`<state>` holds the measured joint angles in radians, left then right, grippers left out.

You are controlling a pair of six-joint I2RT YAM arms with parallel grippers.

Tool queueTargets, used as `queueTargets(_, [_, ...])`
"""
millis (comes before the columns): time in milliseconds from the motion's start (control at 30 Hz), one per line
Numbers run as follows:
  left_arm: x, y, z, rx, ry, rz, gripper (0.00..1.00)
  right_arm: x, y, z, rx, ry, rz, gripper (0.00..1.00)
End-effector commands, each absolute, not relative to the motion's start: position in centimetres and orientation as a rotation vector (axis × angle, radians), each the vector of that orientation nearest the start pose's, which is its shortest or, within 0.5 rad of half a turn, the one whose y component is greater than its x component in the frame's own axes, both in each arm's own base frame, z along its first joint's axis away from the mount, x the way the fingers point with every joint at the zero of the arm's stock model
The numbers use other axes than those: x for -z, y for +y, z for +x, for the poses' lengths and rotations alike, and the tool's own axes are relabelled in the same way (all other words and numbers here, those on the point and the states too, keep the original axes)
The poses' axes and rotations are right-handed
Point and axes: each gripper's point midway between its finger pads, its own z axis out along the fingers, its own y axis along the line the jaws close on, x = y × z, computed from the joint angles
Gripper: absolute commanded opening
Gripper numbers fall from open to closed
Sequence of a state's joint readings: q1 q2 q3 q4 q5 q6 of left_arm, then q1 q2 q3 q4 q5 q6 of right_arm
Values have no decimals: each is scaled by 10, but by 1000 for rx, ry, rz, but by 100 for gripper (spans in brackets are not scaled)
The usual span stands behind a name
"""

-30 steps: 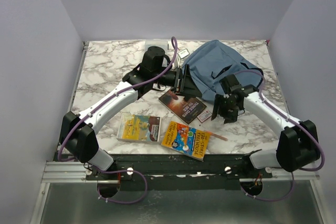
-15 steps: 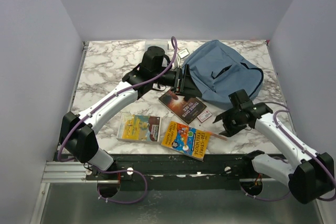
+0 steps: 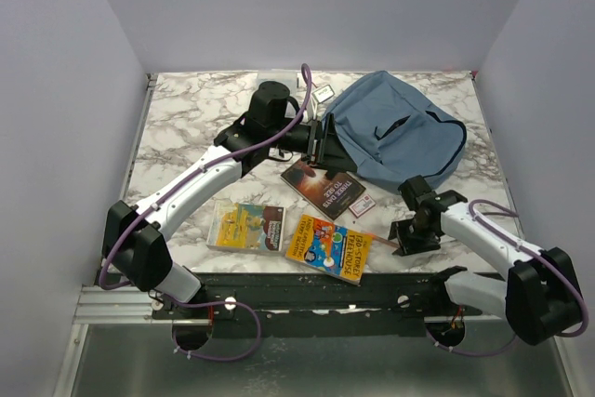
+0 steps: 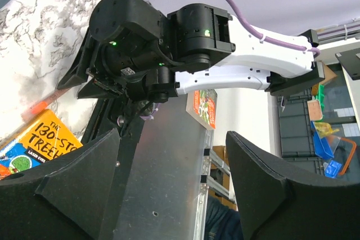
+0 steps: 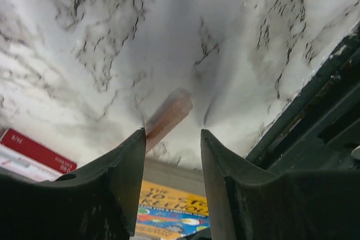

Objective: Pack the student bag
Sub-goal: Pick up the stationery from the center of the board.

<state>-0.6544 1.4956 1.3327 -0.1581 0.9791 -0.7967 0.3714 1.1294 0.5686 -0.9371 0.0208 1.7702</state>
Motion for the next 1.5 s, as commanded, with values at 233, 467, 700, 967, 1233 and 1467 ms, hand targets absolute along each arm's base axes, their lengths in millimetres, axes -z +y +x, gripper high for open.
queueTargets(233, [-333, -359, 200, 1824, 2073, 679, 79, 11, 85, 169, 68, 2256, 2010, 28])
queueTargets(467, [-329, -360, 202, 1819, 2082, 674, 79, 8, 68, 173, 325, 2278, 1938, 0])
queueTargets(700, [-326, -361, 204, 1818, 2091, 668, 78, -46, 36, 210, 282, 2058, 1776, 0])
queueTargets(967, [-321, -362, 206, 1816, 2108, 661, 79, -149, 19, 267, -57, 1818, 1365, 0])
queueTargets(1233, [-320, -363, 206, 1821, 2113, 660, 79, -225, 0, 320, -8, 1562, 1203, 0])
queueTargets(1467, [-322, -362, 205, 1815, 2098, 670, 79, -212, -16, 378, 82, 1518, 1320, 0])
